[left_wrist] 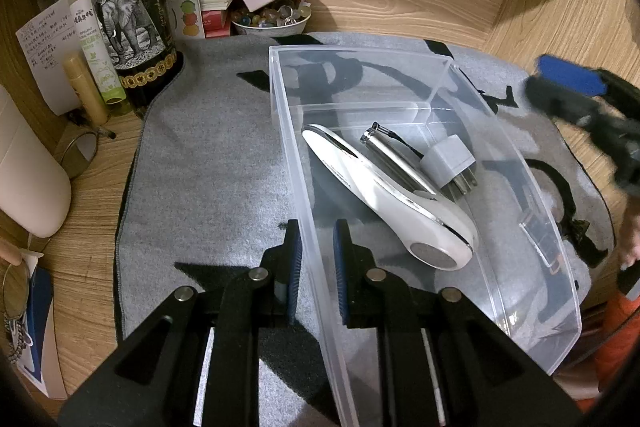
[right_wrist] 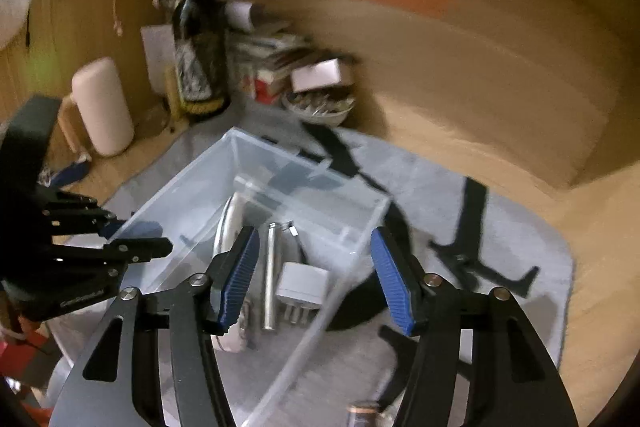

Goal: Organize rigid objects
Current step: 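Grasp the dark round object on the mat with the right gripper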

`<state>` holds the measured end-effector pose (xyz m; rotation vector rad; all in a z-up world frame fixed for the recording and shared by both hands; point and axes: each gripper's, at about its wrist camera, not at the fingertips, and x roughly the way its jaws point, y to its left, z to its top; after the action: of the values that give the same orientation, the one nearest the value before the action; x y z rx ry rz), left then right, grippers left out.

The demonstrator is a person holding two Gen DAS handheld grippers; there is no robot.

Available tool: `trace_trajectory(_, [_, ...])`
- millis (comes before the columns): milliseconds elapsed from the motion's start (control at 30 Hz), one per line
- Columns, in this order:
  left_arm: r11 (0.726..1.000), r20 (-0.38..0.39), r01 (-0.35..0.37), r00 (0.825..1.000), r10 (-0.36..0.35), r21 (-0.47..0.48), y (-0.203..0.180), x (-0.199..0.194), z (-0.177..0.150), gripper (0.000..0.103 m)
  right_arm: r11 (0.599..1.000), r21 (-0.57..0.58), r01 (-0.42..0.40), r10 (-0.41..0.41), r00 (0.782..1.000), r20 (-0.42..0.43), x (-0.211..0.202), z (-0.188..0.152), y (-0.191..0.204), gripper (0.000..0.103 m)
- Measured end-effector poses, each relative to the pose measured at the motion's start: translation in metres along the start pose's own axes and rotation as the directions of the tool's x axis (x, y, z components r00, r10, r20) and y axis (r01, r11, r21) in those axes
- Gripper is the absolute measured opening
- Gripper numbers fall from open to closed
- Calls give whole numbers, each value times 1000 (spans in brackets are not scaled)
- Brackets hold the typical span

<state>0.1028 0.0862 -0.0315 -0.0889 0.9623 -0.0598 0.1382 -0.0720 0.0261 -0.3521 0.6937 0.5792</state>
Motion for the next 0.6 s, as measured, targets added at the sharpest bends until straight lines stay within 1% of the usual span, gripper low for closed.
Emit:
trace_trajectory(133, [1000,0,1,1000,-1,0,1,0,0,14,998,50,46,-49,997,65,-29,-5,-21,66])
trace_trajectory(267, [1000,0,0,1000,0,1,0,0,0,14,990,103,94,-104,991,90,-52,-19,-41,67])
trace_trajectory(367, [1000,0,-1,1000,1,1,0,0,0,14,982,142,123,-135,987,81,-60,-34,-53,67])
trace_trajectory(467, [1000,-1,0,1000,0,0,0,0,0,14,972,172,158,-168,985,44,-62,-53,-64,67])
trace_trajectory(500, [1000,-1,0,1000,0,0,0,0,0,14,966,185,182,-190,981,26,-61,-61,-68,67])
trace_trajectory(600, [1000,-1,-2,1000,2,-3,0,0,0,14,950,227,216,-217,976,-19,-61,-82,-79,67])
